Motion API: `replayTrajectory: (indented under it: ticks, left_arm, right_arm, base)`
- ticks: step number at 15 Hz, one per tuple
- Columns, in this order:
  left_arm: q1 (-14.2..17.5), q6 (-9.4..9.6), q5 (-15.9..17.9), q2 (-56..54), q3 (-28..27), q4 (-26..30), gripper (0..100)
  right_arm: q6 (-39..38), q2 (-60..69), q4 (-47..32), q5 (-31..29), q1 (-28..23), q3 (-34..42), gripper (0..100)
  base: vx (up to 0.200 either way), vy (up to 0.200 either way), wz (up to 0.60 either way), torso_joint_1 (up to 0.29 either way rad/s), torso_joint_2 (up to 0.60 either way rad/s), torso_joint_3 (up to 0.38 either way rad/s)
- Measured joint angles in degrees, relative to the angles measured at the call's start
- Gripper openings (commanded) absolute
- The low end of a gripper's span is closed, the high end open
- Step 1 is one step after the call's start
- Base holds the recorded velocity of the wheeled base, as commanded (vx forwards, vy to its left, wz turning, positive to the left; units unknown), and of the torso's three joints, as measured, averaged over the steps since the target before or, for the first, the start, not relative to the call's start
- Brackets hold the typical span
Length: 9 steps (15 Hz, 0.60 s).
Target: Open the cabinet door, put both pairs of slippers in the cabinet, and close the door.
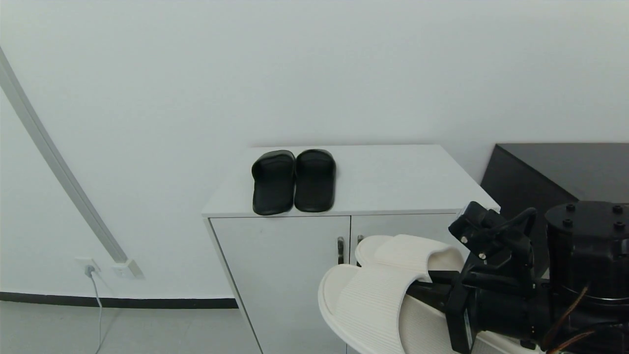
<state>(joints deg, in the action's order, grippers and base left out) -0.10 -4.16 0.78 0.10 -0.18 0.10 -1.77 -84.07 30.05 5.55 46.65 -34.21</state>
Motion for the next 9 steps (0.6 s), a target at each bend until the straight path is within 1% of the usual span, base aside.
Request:
replayTrajectory:
  ticks: [2, 3, 9]
  left_arm:
    - [-0.01, 0.04, 0.04, 0.0, 0.0, 0.0, 0]
    - [-0.01, 0.04, 0.06, 0.0, 0.0, 0.0, 100]
    - [0.0, -0.05, 0.04, 0.0, 0.0, -0.02, 100]
  right_arm:
    - [0.0, -0.02, 0.05, 0.02, 0.0, 0.01, 0]
    - [0.02, -0.02, 0.0, 0.04, 0.0, 0.04, 0]
    - [-0.01, 0.02, 0.02, 0.04, 0.0, 0.67, 0]
  base:
    - [0.0, 0.0, 0.0, -0.215, 0.52, 0.315]
    - [0.0, 0.0, 0.0, -0.207, 0.52, 0.32]
    - [0.0, 0.0, 0.0, -0.175, 0.5, 0.315]
